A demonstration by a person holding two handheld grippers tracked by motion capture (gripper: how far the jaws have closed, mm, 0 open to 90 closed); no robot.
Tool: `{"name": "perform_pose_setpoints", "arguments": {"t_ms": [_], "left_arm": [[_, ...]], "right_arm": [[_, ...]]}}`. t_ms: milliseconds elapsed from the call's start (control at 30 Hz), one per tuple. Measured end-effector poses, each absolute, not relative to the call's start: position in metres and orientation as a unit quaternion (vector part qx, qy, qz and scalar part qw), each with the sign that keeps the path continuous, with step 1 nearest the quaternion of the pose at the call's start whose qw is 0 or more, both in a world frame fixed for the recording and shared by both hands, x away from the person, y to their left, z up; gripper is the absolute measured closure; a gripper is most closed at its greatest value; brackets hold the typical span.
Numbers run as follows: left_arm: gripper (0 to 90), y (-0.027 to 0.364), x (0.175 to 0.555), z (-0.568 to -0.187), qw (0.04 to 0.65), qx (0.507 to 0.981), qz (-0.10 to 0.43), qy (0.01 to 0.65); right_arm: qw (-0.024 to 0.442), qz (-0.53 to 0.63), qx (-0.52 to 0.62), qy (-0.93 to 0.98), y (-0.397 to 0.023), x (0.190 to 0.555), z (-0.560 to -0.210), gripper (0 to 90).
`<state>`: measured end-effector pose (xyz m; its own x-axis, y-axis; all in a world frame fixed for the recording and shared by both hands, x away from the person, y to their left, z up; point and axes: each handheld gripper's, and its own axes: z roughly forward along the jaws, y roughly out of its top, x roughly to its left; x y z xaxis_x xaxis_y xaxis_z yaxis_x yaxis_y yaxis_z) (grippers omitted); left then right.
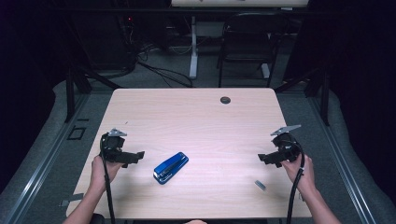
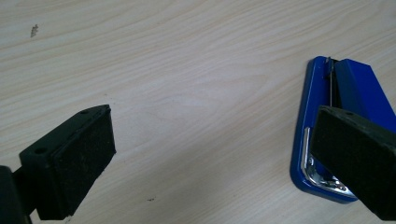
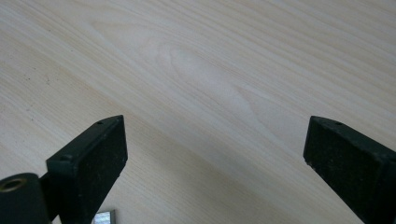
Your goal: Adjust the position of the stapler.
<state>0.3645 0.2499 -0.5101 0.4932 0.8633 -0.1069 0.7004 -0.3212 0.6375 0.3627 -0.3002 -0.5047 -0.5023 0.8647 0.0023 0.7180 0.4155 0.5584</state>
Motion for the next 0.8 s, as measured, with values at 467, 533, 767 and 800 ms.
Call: {"name": "perform_pose_setpoints", "arguments": {"t_ms": [467, 533, 767, 800], "left_arm": [[0.2, 0.221, 0.354, -0.508, 0.314, 0.833, 0.101, 0.445], [1.6, 0.215, 0.352, -0.508, 0.313, 0.838, 0.096, 0.437], [5.9, 0.191, 0.343, -0.512, 0.301, 0.862, 0.077, 0.4], [7.3, 0.188, 0.341, -0.512, 0.298, 0.867, 0.074, 0.392]], "right_arm": [[0.144, 0.251, 0.474, 0.832, -0.297, 0.363, -0.504, 6.4], [0.145, 0.253, 0.475, 0.83, -0.297, 0.362, -0.504, 6.6], [0.145, 0.25, 0.475, 0.831, -0.298, 0.363, -0.505, 6.9], [0.145, 0.251, 0.475, 0.831, -0.297, 0.364, -0.505, 6.9]]}}
